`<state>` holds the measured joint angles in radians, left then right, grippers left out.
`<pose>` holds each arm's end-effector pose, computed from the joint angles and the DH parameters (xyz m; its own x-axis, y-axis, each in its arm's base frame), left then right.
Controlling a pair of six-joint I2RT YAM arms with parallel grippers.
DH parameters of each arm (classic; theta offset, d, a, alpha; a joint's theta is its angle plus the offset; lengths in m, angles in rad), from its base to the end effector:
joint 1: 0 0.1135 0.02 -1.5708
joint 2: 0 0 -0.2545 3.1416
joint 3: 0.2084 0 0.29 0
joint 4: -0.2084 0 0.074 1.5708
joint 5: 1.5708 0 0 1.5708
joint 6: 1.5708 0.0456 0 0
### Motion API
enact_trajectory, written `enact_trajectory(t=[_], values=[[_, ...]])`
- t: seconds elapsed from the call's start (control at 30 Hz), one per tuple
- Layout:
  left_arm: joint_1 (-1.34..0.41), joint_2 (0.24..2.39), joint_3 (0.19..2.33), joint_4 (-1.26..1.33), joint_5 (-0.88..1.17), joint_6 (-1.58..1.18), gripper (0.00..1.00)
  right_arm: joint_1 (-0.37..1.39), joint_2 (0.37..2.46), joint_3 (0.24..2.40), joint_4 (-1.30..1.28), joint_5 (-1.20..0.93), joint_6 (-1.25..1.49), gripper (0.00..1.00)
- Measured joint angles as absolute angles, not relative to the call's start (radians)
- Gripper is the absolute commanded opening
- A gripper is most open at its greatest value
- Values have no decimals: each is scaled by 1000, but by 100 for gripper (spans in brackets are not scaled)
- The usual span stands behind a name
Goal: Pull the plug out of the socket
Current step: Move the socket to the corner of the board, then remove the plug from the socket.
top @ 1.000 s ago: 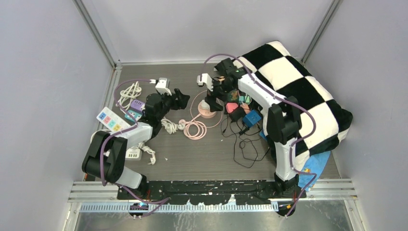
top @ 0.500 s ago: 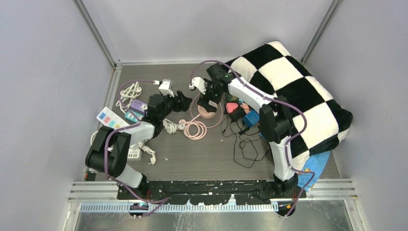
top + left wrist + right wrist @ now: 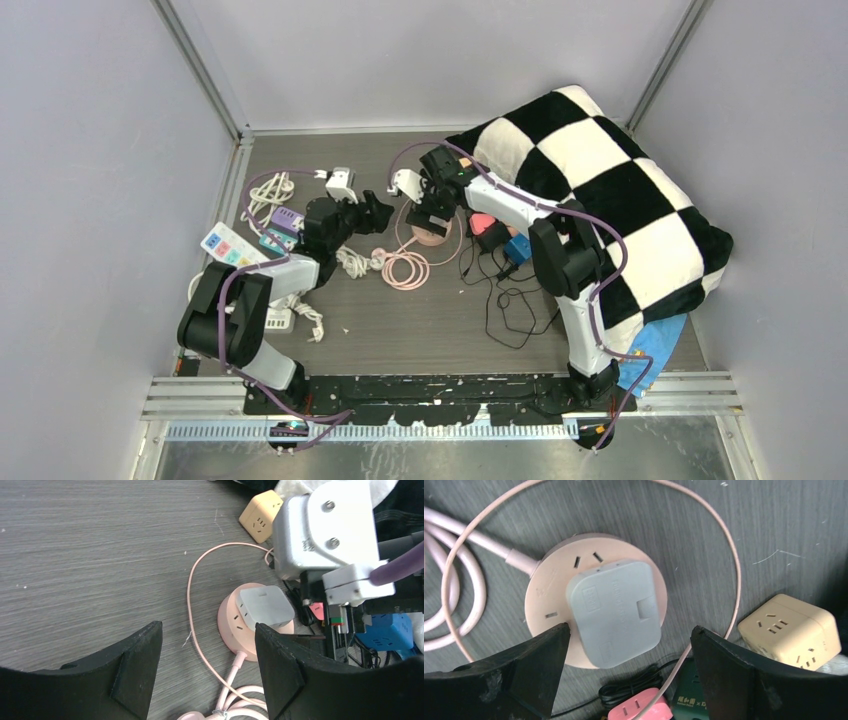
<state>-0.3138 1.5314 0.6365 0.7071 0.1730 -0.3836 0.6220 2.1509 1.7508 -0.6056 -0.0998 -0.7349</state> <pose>0.3315 -0.1158 0.1618 -0.3387 -0.2777 -0.8990 0.3647 0.8420 -0.3975 0.4103 0.2997 0.1703 -0.0914 -0.8865 -0.4537 -0.9225 0.2470 -0.2966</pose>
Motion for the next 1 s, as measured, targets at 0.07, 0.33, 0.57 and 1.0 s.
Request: enact_trajectory(t=[0.07, 0.33, 0.57, 1.0], values=[[-310, 1531, 630, 707, 168, -383, 69, 623, 2151, 1744, -578, -89, -733, 92], [-306, 1543, 629, 708, 166, -381, 69, 631, 2140, 1714, -529, -58, -727, 88], [-305, 1549, 629, 708, 166, -377, 68, 639, 2114, 1668, -484, -30, -728, 86], [-299, 1552, 629, 714, 167, -376, 68, 640, 2094, 1654, -503, 11, -727, 86]])
